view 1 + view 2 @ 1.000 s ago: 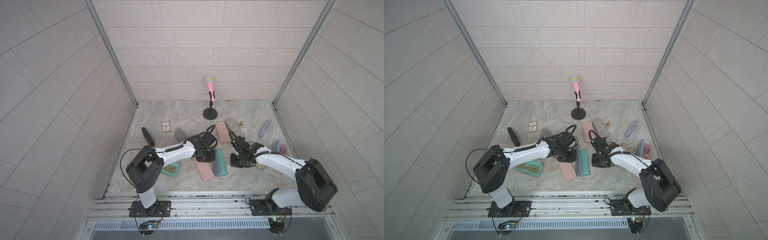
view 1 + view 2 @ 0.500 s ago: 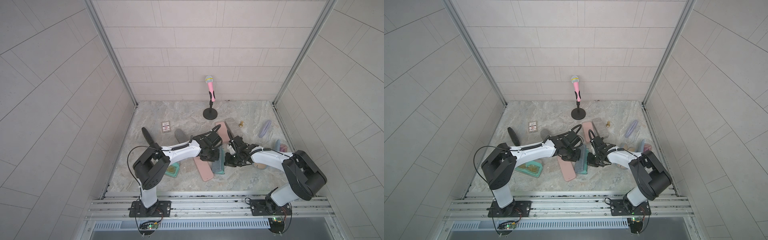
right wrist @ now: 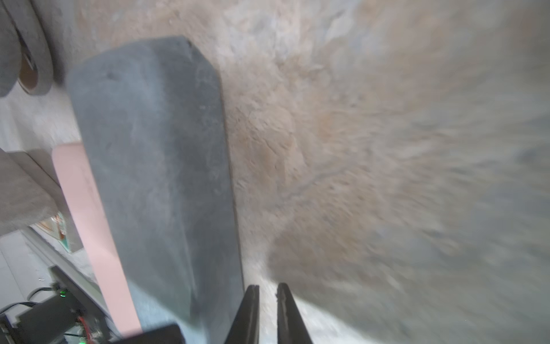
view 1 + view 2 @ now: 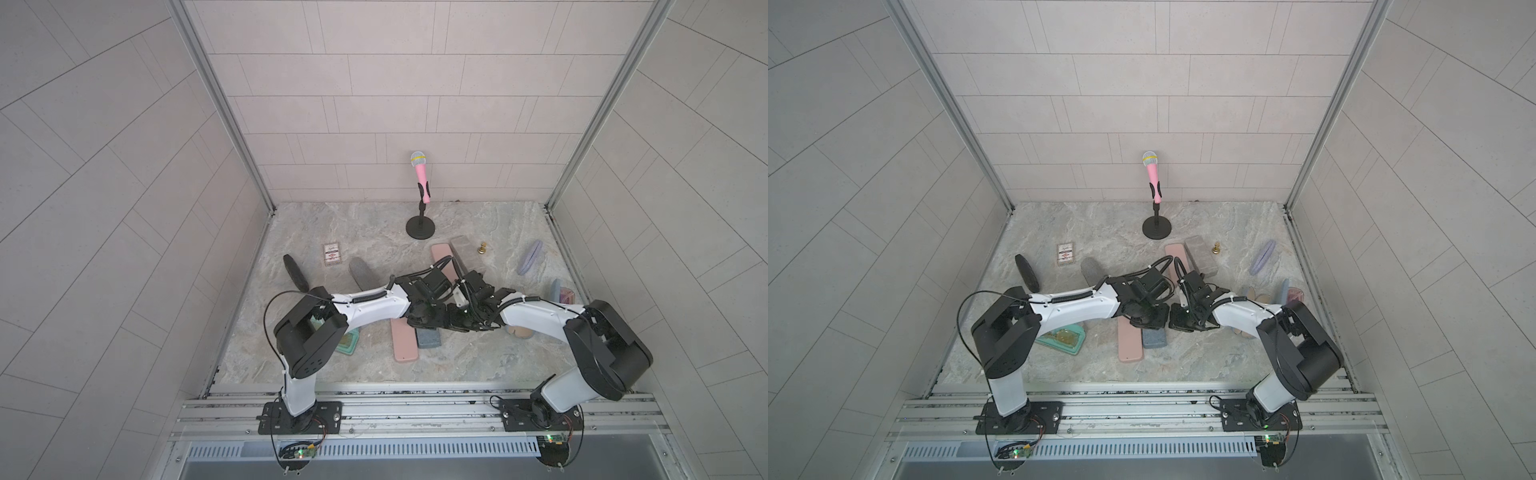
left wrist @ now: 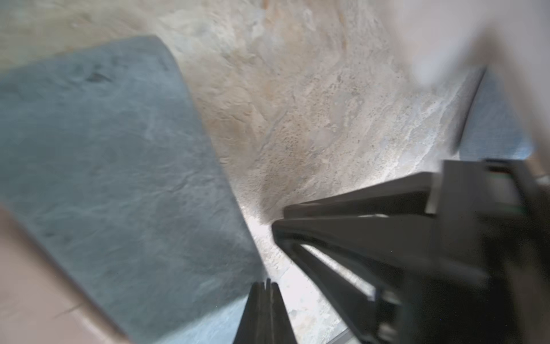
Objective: Close the glasses case
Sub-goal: Close the glasses case at the center of the board, then pick up the glasses case at the center of the board.
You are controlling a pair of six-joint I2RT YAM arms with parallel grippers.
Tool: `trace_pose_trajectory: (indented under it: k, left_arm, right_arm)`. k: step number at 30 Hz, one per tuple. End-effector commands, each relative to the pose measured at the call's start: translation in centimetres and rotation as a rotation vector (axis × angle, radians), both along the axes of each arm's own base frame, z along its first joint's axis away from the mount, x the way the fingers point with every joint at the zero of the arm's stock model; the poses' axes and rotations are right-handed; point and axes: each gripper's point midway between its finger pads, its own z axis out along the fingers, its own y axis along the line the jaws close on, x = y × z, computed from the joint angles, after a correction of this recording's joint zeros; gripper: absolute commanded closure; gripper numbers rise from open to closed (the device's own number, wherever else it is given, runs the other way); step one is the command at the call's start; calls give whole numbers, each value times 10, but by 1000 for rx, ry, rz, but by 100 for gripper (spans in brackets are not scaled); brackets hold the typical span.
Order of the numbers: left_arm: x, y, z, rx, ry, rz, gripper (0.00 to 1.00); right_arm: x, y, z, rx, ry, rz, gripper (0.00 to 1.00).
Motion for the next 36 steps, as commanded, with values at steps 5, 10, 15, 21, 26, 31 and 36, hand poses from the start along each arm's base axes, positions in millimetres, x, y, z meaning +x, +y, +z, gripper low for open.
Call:
trace_pose_trajectory:
  k: [5, 10, 15, 21, 26, 31, 36]
  left_arm:
    - [30, 22, 67, -48, -147, 47, 99]
    - [37, 31, 72, -51, -159, 63, 56]
    - [37, 33, 77, -77, -171, 75, 10]
    - [34, 44, 79, -78, -183, 90, 4]
    - [34, 49, 79, -85, -186, 99, 4]
    - [32, 50, 77, -90, -181, 100, 4]
    - [31, 51, 75, -87, -176, 98, 4]
  right_arm:
    - [-9, -73, 62, -294, -131, -143, 44]
    - [-17, -122, 78, -444, -171, -291, 24]
    - [-15, -143, 63, -495, -113, -355, 20]
    - [-7, -168, 46, -559, -41, -413, 19]
    - [-4, -171, 34, -567, 7, -412, 22]
    - [-1, -171, 18, -570, 42, -407, 35]
    - [-1, -172, 7, -573, 64, -408, 60]
